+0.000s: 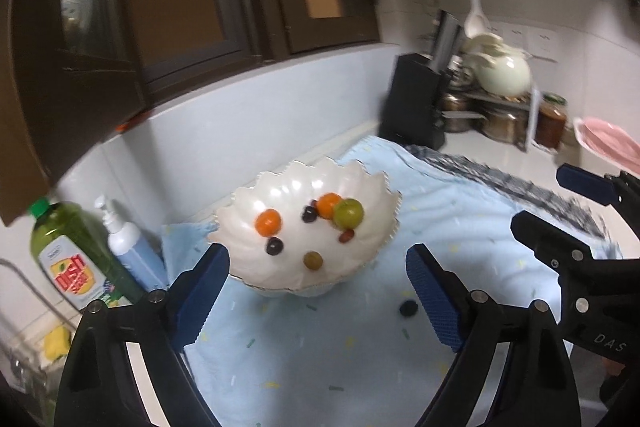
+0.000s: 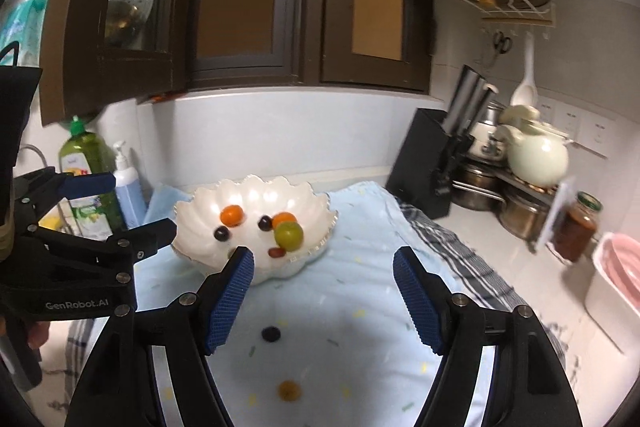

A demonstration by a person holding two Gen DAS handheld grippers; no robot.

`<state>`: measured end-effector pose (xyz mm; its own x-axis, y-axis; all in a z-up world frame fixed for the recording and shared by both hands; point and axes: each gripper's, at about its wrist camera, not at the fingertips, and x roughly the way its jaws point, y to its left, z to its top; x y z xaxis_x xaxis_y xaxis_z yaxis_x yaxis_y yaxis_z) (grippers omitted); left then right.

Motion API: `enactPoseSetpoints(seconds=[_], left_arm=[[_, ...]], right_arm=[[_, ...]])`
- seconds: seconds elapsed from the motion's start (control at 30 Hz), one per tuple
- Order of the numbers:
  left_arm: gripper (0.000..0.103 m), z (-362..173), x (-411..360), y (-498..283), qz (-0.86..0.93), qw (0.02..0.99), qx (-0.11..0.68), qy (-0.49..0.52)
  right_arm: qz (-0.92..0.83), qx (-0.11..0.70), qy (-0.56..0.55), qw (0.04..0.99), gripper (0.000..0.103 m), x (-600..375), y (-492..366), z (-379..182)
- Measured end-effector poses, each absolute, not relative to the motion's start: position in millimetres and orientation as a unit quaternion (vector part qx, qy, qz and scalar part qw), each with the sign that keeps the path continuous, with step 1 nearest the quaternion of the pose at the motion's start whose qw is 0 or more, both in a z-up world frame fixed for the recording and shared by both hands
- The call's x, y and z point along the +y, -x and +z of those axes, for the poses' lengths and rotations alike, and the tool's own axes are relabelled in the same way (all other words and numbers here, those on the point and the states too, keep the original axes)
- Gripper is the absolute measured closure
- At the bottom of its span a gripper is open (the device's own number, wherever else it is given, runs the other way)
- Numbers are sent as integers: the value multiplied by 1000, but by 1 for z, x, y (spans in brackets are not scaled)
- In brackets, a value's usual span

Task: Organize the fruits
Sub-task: 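Withdraw both tools from the bowl toward the remaining fruits, then grasp the brown fruit with the right tool while the left tool grasps the dark plum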

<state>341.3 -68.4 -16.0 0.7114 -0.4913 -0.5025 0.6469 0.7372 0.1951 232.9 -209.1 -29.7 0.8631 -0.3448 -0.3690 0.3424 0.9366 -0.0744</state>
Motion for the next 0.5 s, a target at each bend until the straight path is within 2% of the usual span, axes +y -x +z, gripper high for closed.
enactPoseSetpoints(seconds=[0.5], left_arm=[[22, -73, -88, -347, -412, 847, 223, -252]], right_arm=[[-218, 263, -11, 940, 31, -188, -231, -90]])
